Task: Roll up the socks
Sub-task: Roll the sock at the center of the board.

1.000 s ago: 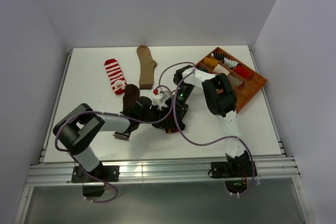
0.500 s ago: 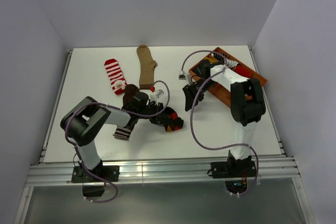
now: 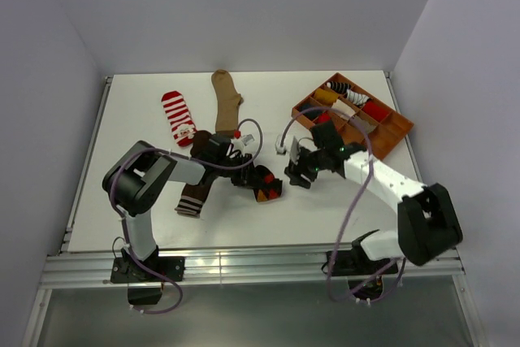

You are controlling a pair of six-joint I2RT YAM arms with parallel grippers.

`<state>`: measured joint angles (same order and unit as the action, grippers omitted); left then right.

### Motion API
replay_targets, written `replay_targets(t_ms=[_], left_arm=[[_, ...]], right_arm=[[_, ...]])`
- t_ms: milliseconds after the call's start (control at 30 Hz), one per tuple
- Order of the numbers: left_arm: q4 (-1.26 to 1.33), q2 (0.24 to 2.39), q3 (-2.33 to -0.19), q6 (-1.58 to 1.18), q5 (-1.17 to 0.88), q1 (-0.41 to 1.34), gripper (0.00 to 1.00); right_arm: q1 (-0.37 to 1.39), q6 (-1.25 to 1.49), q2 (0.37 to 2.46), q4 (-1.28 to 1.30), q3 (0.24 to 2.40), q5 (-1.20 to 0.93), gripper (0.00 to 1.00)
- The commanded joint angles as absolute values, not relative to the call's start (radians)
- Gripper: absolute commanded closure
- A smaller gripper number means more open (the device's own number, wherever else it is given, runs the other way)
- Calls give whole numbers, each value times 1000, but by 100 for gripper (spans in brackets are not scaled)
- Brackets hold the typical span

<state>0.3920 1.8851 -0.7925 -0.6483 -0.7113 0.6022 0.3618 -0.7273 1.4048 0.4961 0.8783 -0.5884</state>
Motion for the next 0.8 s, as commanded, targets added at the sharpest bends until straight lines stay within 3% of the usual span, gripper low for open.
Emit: replay_targets(t_ms=[0, 467, 767], left_arm=[[201, 1963, -750, -581, -584, 588, 100], [199, 1983, -733, -614, -568, 577, 100], [186, 1990, -736, -606, -589, 575, 100]], right_arm=[[507, -802, 1266, 246, 743, -424, 33], [874, -885, 1242, 45, 574, -152, 29], [923, -917, 1371, 5, 597, -86, 30]])
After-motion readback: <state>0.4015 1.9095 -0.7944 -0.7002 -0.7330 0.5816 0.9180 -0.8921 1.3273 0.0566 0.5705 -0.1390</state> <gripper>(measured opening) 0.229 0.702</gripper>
